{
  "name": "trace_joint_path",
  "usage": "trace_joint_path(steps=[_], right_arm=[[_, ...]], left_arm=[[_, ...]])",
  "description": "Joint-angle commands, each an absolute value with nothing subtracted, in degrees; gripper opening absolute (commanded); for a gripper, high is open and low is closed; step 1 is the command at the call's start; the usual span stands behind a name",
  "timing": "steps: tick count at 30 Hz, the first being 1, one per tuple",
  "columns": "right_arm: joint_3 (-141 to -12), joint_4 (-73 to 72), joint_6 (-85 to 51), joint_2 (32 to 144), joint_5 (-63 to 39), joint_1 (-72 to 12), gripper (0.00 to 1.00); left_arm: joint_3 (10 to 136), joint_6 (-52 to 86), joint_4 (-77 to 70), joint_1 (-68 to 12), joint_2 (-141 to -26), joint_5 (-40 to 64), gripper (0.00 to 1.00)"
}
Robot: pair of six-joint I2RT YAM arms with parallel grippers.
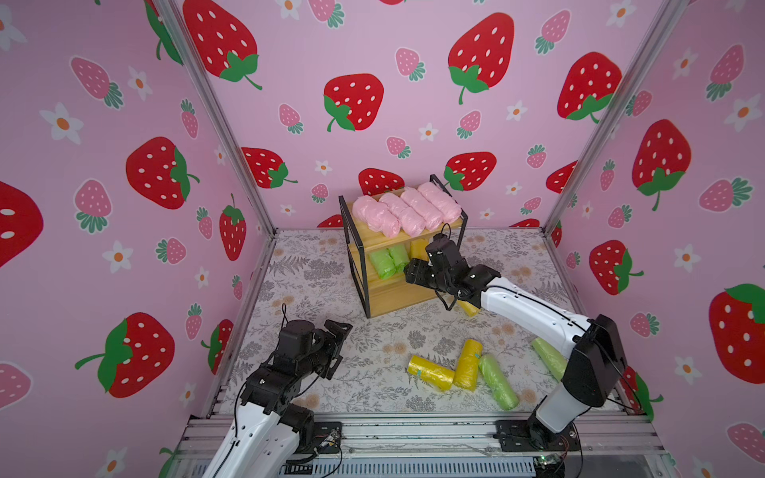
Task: Sort the rolls of trash bags by color and place them on the shelf
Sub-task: Pick up the roll of trash bags from the shelf, then place the roll of trash bags on the shelf.
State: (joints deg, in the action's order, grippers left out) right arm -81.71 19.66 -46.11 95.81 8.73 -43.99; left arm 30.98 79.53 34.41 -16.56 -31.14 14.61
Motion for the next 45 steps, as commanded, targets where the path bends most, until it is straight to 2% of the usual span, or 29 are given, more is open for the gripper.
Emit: trace_joint_path(steps=[1, 7, 11, 14, 23, 32, 39, 42, 45], right_arm=[[-84.09, 21.28, -44.11, 96.73, 11.91, -43.96, 0.74], [-85.32, 21.06, -42.74, 97.90, 13.36, -43.97, 0.70], [-86.44, 21.40, -42.19, 99.13, 13.27, -43.99, 0.62], [-86.23, 21.35, -41.93, 99.33, 13.86, -44.12, 0.51], [-81.73, 20.98, -43.15, 96.01, 14.99, -44.14, 0.00], [-66.36, 20.37, -43.27, 77.71, 7.70, -44.45, 0.00], [-48.69, 17.19, -54.46, 61.62, 2.70, -46.37, 0.00], [-41.02, 9.16, -59.34, 61.22, 0.45, -47.48, 0.00], [-37.26, -4.09, -60.44, 66.56, -4.74, -47.79, 0.00]], left_arm=[[30.29, 79.06, 33.44, -16.79, -30.85, 15.02, 0.99], [30.04, 79.01, 32.84, -16.79, -31.45, 15.38, 0.99], [29.45, 79.11, 32.65, -16.79, -31.38, 15.28, 0.99], [29.14, 79.20, 32.60, -16.74, -31.12, 15.22, 0.99], [28.89, 79.10, 32.70, -16.79, -31.07, 15.14, 0.98], [29.42, 77.95, 33.03, -16.79, -30.39, 14.59, 0.97], [30.56, 77.09, 33.94, -16.74, -30.55, 13.94, 0.96], [31.37, 76.90, 34.41, -16.79, -30.89, 13.54, 0.95], [31.55, 76.99, 34.40, -16.79, -30.92, 13.97, 0.95]])
